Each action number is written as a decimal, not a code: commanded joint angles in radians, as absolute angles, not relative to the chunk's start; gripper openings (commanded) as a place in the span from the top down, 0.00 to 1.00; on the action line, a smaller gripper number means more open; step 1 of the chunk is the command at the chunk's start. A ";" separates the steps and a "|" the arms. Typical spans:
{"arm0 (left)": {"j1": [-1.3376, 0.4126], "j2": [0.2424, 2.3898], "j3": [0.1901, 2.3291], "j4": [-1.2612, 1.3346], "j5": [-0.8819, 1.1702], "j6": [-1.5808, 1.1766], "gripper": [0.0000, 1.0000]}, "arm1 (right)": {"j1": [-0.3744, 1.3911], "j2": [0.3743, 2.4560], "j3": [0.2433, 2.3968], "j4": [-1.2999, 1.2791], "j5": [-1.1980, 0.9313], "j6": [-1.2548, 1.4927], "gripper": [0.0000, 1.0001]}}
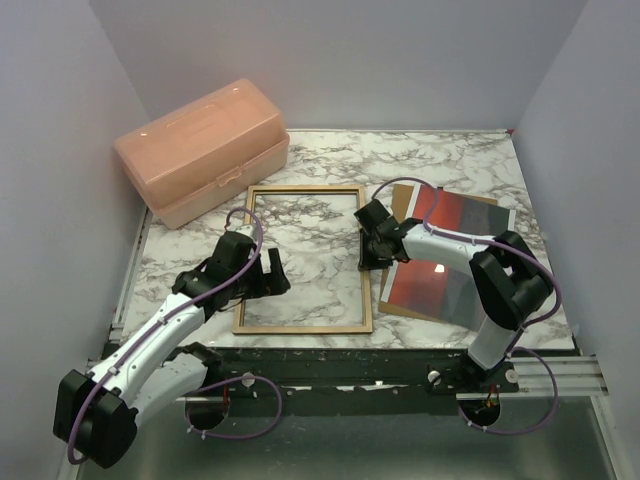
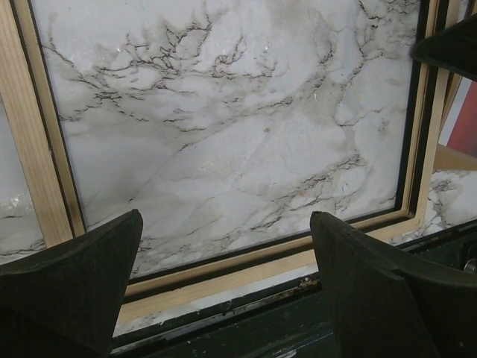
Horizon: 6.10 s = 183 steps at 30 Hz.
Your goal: Put the photo into the frame
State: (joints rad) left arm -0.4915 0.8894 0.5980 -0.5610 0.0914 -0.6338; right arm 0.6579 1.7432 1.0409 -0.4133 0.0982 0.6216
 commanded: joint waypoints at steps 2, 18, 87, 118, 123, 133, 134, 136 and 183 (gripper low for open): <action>-0.497 0.909 0.601 -0.530 0.129 -0.642 0.02 | 0.664 1.726 1.026 -0.457 0.248 0.571 1.00; -0.500 0.908 0.593 -0.524 0.149 -0.649 0.02 | 0.664 1.691 1.010 -0.468 0.169 0.630 0.98; -0.908 2.163 1.775 -0.454 0.286 -0.741 0.01 | -0.547 1.214 0.662 -0.481 0.046 0.691 0.00; -0.907 2.185 1.775 -0.311 0.452 -0.779 0.06 | -0.557 1.329 0.587 -0.379 -0.238 0.631 0.00; -0.904 2.112 1.753 -0.326 0.442 -0.761 0.06 | -0.557 1.300 0.605 -0.403 -0.278 0.630 0.00; -0.873 2.056 1.730 -0.416 0.353 -0.720 0.05 | -0.557 1.254 0.625 -0.438 -0.264 0.610 0.00; -0.865 2.063 1.726 -0.433 0.329 -0.715 0.05 | -0.557 1.255 0.628 -0.441 -0.256 0.608 0.00; -0.851 2.076 1.712 -0.445 0.290 -0.709 0.04 | -0.557 1.251 0.626 -0.443 -0.252 0.611 0.00; -0.812 2.117 1.661 -0.210 0.564 -0.804 0.09 | -0.557 1.279 0.634 -0.429 -0.418 0.575 0.00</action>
State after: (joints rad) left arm -0.8154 2.2112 1.6825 -0.2752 0.5175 -0.7837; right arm -0.5636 1.2827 0.6128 -0.3866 -0.3580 0.5838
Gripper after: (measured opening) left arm 0.914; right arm 0.997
